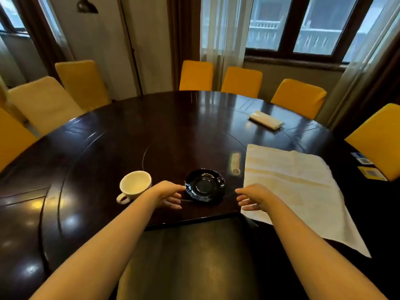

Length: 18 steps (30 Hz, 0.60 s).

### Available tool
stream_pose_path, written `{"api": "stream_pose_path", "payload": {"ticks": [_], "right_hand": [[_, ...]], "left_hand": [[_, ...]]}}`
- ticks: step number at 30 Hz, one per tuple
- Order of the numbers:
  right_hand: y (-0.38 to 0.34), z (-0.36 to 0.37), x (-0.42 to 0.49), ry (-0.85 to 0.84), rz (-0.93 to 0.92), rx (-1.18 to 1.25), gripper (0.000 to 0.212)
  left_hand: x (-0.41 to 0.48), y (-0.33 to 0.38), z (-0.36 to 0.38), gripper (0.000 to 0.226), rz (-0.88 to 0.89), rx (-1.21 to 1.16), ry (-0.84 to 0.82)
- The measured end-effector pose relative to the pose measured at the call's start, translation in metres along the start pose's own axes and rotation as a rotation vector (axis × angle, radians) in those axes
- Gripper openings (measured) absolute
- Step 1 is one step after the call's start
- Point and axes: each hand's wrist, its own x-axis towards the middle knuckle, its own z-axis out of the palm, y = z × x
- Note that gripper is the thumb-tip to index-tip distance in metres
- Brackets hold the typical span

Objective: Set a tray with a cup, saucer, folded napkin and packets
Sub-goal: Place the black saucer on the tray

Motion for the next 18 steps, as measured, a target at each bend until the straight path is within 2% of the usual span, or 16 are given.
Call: {"api": "stream_pose_path", "payload": {"ticks": [3, 9, 13, 18], "right_hand": [[-0.003, 0.014, 0.028, 0.035, 0.043, 0.039, 0.038], [-0.013, 0.029, 0.078, 0.074, 0.107, 0.213, 0.049], [-0.016, 0.035, 0.105, 0.086, 0.136, 0.226, 0.051], [-0.017, 0.04, 0.126, 0.086, 0.129, 0.224, 0.042]], "left_hand": [[0.026, 0.001, 0.003, 0.054, -0.052, -0.018, -0.006], [0.081, 0.006, 0.002, 0.051, -0.131, -0.298, 0.026], [0.109, 0.009, -0.002, 0.053, -0.173, -0.396, 0.03], [0.127, 0.01, 0.006, 0.044, -0.145, -0.283, 0.013]]}}
